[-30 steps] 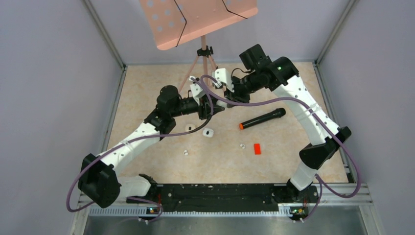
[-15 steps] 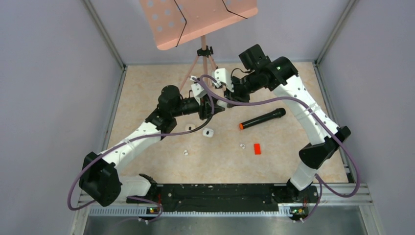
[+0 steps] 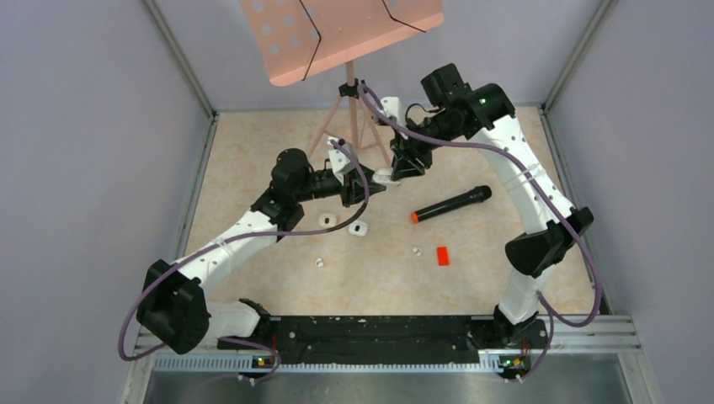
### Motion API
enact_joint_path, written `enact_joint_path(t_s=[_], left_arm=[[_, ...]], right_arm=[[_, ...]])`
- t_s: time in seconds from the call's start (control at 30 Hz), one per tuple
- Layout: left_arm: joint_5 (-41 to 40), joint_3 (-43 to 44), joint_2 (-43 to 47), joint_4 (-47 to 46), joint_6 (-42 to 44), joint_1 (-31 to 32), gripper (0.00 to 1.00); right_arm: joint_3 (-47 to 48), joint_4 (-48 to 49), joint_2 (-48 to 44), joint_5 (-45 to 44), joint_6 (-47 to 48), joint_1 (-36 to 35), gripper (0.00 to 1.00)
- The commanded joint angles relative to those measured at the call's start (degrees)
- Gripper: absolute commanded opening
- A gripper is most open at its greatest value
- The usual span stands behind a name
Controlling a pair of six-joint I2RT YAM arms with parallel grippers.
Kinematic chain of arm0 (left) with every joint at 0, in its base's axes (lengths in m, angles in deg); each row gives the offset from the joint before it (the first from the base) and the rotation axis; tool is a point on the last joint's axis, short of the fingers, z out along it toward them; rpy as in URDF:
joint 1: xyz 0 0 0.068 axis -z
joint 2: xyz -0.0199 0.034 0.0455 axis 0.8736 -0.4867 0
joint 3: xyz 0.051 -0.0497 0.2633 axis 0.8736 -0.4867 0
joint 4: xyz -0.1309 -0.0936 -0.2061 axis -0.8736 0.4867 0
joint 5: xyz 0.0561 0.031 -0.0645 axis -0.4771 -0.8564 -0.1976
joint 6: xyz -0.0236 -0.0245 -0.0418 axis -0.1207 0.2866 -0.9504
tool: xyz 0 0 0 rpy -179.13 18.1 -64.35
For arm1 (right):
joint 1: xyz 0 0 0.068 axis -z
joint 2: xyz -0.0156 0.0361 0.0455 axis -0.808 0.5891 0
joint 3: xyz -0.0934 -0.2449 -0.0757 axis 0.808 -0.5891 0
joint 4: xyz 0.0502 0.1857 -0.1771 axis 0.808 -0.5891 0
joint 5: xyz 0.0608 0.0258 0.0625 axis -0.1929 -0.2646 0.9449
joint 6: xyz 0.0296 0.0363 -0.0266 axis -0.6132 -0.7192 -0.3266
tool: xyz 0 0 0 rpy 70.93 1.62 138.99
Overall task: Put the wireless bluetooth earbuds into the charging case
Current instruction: Open the charging case.
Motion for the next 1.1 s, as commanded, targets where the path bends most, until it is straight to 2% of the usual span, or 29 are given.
enact_joint_path(t_s=[0.0, 0.33, 0.5, 0.6, 0.73, 0.9, 0.93, 1.07], left_arm=[[5.61, -0.32, -0.18, -3.84, 2.48, 0.46, 0.00], [1.37, -1.12, -0.70, -5.58, -2.96, 0.21, 0.00], [-0.27, -1.72, -0.70, -7.41, -9.07, -1.16, 0.00], [-0.50, -1.90, -0.51, -8.21, -11.49, -2.02, 0.00], [-0.43, -1.46, 0.06, -8.52, -16.01, -4.33, 0.00], [-0.86, -2.73, 2.67, -9.14, -24.22, -8.45, 0.00], [-1.12, -3.27, 3.39, -9.40, -25.58, -9.09, 0.00], [-1.45, -4.65, 6.16, -8.08, -27.07, -10.89, 0.00]], right_arm=[[4.71, -1.00, 2.19, 4.74, -1.59, 3.06, 0.36], [7.97, -4.21, 2.44, 7.77, -1.69, 3.25, 0.38], [16.34, -2.51, 1.67, 8.26, -8.97, 3.32, 0.46], [14.25, 1.20, -1.27, 6.85, -12.44, 3.48, 0.49], [2.21, 6.19, -6.73, 0.56, -12.17, 3.99, 0.48], [-24.11, 16.30, -16.99, -6.10, -9.41, 4.34, 0.38], [-30.96, 18.95, -19.32, -6.83, -10.49, 4.37, 0.36], [-45.32, 25.74, -21.81, -8.79, -19.27, 4.37, 0.26]])
